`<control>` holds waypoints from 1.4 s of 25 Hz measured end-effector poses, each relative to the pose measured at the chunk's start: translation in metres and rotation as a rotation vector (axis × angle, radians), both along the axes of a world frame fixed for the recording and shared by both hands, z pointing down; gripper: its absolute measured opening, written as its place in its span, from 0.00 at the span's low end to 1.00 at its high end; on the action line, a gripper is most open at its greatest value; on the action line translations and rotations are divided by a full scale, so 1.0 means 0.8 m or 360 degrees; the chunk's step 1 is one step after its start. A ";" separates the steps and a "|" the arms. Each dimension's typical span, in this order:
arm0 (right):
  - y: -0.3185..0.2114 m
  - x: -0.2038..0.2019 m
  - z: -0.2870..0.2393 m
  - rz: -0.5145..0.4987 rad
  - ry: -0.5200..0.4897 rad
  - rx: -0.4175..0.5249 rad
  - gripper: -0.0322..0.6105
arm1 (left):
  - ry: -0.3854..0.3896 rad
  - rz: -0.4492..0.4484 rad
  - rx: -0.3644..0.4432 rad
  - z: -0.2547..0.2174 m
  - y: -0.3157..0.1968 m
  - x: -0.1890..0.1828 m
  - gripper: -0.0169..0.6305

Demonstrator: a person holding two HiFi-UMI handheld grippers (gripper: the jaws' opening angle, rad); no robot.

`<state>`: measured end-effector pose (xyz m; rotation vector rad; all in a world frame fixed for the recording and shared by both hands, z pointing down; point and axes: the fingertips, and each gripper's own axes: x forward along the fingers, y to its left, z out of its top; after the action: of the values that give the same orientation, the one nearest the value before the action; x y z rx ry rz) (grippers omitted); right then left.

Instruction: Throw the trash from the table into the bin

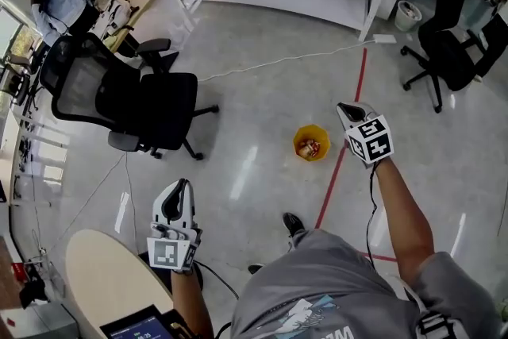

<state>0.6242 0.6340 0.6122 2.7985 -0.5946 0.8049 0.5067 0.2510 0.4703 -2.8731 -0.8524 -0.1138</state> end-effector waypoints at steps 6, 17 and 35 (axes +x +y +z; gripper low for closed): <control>-0.019 -0.007 -0.025 -0.0077 0.0069 -0.0010 0.06 | 0.0010 -0.0041 0.0015 -0.009 -0.009 -0.020 0.13; -0.108 -0.032 -0.081 -0.0348 0.0256 -0.0016 0.06 | 0.0068 -0.0141 -0.0006 -0.023 -0.045 -0.063 0.13; -0.331 -0.117 -0.213 -0.0858 0.0697 0.0081 0.06 | 0.0180 -0.0370 0.0057 -0.036 -0.162 -0.161 0.13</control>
<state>0.5309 0.3693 0.4421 2.5264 -1.2034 0.0715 0.3779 0.1215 0.4415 -2.9019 -0.4898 0.0094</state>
